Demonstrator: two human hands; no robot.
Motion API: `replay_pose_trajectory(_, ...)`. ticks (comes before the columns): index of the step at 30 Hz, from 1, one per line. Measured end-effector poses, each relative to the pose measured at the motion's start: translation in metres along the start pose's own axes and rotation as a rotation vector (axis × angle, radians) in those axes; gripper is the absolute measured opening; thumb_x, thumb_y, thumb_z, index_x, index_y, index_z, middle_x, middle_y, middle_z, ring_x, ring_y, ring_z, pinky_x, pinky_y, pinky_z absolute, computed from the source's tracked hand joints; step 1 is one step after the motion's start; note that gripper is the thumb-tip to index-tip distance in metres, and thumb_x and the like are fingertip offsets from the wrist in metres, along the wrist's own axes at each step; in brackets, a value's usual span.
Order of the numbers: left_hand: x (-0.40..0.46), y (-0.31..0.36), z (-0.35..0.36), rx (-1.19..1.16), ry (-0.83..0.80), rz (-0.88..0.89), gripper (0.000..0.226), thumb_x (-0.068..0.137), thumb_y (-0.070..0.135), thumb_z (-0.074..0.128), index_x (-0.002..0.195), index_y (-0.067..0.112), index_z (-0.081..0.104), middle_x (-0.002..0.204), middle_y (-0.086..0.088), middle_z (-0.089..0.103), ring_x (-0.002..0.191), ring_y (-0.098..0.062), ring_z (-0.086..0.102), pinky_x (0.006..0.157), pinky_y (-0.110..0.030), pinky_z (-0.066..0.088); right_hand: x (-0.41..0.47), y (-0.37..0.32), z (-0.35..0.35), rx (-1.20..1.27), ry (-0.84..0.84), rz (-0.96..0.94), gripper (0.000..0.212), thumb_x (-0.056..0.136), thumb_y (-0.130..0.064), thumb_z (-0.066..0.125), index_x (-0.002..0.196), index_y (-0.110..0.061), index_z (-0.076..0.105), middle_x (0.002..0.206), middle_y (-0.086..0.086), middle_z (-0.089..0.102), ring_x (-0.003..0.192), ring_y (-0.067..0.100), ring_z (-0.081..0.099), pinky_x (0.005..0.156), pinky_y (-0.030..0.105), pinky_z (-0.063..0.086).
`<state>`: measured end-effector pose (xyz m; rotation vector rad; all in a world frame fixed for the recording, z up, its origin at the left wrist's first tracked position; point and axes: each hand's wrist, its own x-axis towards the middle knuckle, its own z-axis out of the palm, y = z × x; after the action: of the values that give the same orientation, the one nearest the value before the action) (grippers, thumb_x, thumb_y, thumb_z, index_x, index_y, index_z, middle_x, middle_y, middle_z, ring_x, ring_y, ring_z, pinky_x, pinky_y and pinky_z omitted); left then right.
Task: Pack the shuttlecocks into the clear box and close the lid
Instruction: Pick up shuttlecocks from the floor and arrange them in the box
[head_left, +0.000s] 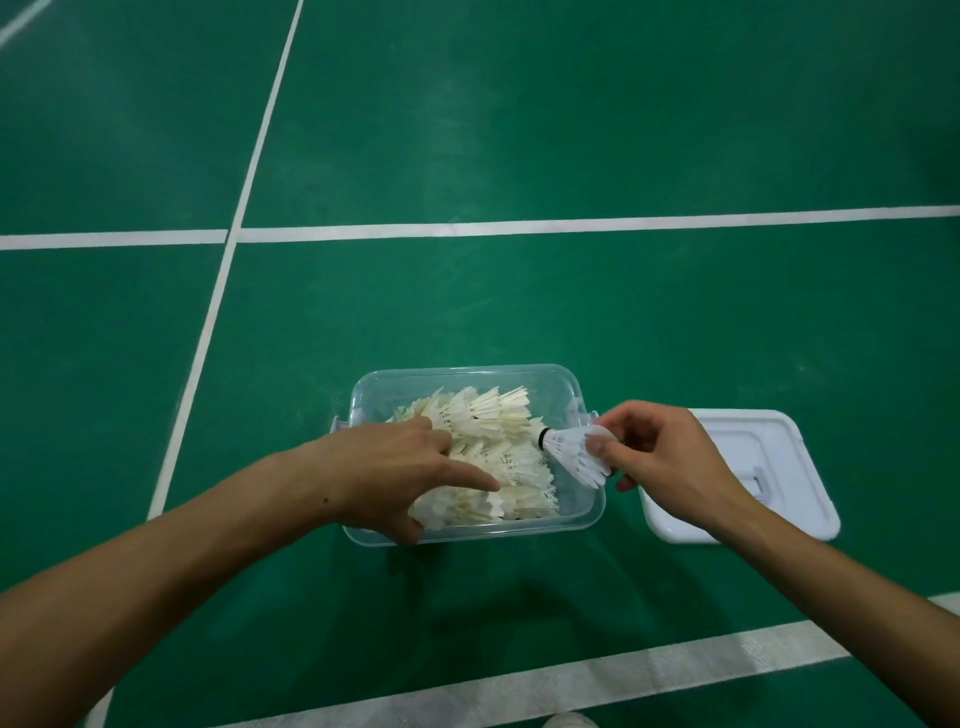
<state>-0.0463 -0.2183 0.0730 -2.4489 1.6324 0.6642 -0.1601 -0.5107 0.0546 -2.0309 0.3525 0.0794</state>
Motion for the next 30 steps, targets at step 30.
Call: replay_pose_trajectory(30,-0.025,-0.01,-0.003,-0.454,0.184,-0.178,0.086,0.077,0.039,0.088,0.138,0.042,0.027,0.127,0.004,0.059,0.106,-0.016,0.055,0.093,-0.033,0.05,0.015,-0.022,0.067,-0.561,-0.171,-0.229,0.026,0.09,-0.033,0.081,0.11,-0.033,0.065,0.112,-0.018,0.073,0.092,0.003,0.07,0.083,0.035,0.058)
